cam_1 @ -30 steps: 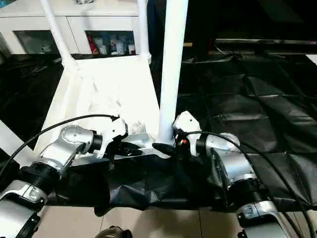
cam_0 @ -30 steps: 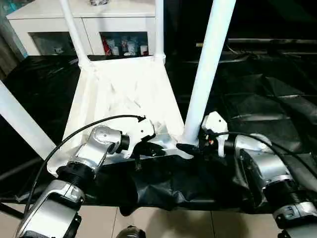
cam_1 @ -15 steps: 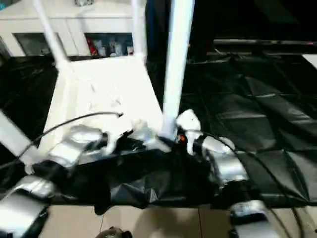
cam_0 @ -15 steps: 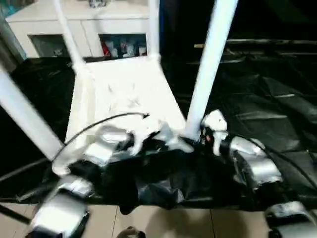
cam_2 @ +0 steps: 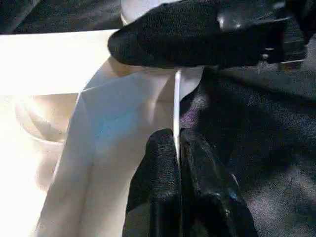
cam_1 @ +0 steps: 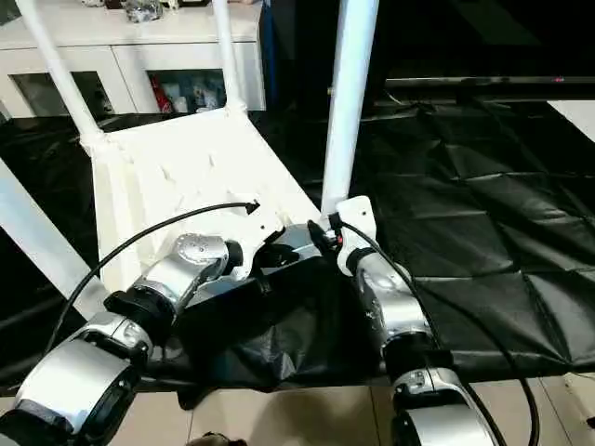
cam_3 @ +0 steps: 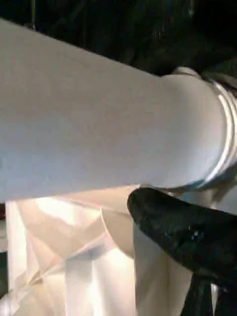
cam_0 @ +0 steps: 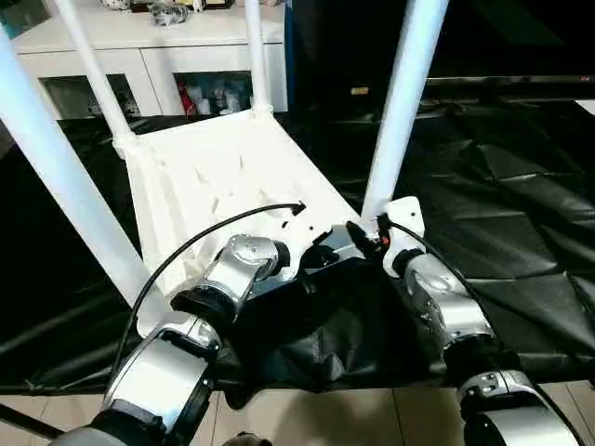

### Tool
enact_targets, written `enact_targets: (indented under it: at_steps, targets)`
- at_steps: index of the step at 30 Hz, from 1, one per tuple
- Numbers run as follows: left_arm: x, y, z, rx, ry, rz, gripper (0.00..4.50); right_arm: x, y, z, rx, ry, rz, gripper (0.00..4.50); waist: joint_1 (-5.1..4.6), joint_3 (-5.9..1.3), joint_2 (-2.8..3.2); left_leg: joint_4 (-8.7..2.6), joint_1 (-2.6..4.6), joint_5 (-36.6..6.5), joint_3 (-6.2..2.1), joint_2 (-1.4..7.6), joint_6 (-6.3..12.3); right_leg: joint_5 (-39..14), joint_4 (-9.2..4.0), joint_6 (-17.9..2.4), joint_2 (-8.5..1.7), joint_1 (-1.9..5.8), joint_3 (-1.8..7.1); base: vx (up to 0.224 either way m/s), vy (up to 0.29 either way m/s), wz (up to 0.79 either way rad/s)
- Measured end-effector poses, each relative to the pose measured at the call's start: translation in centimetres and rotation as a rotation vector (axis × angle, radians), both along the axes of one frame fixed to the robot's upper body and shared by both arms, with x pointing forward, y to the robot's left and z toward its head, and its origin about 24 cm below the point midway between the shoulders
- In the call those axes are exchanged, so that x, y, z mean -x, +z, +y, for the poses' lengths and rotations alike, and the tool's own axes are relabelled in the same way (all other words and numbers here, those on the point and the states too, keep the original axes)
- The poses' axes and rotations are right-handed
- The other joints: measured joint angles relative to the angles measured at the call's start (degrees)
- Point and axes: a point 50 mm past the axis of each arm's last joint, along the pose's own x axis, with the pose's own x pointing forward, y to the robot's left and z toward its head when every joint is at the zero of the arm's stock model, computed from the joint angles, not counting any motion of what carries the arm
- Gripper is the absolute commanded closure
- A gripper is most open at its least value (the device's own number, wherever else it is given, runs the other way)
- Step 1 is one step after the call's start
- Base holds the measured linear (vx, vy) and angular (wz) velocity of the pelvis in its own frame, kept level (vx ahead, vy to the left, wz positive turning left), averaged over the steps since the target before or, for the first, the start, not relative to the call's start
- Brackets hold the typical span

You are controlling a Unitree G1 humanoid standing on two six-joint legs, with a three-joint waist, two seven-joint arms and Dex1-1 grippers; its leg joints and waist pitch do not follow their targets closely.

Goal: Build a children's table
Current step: Rotate leg to tighten

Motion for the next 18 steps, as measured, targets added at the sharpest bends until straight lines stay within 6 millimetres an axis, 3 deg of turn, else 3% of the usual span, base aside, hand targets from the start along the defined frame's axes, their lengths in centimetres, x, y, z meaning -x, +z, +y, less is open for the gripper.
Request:
enact_targets:
  at_steps: [3,7,14,18]
  targets:
    - [0.1,0.1,0.6,0.010,-0.052,0.013,4.50,0.6,0.2,-0.9,-0.004,0.125,0.002,0.64,0.14,0.04,-0.05,-0.10,-0.01,0.0,0.00,0.01,0.01,0.0,0.01,0.0,0.00,-0.04,-0.04,0.000,0.000,0.00]
    - [0.8,0.1,2.9,0.028,-0.166,0.035,4.50,2.0,0.9,-2.8,0.022,0.399,0.041,0.64,0.71,0.06,-0.06,-0.26,-0.02,0.1,0.01,0.18,0.14,0.0,0.19,0.0,0.02,-0.09,-0.28,0.000,0.000,0.00]
    - [2.2,0.5,4.9,0.032,-0.363,0.074,4.50,3.4,1.7,-3.2,0.089,0.727,0.095,0.64,2.14,0.05,-0.19,-0.31,-0.41,0.0,0.04,0.42,0.38,0.1,0.49,-0.1,0.03,-0.53,-0.65,0.000,0.000,0.00]
    - [2.6,0.7,5.3,0.023,-0.418,0.080,4.50,3.8,1.7,-3.0,0.098,0.805,0.117,0.64,2.73,0.10,-0.28,-0.29,-0.68,0.0,0.11,0.42,0.48,0.1,0.48,-0.1,0.00,-0.76,-0.67,0.000,0.000,0.00]
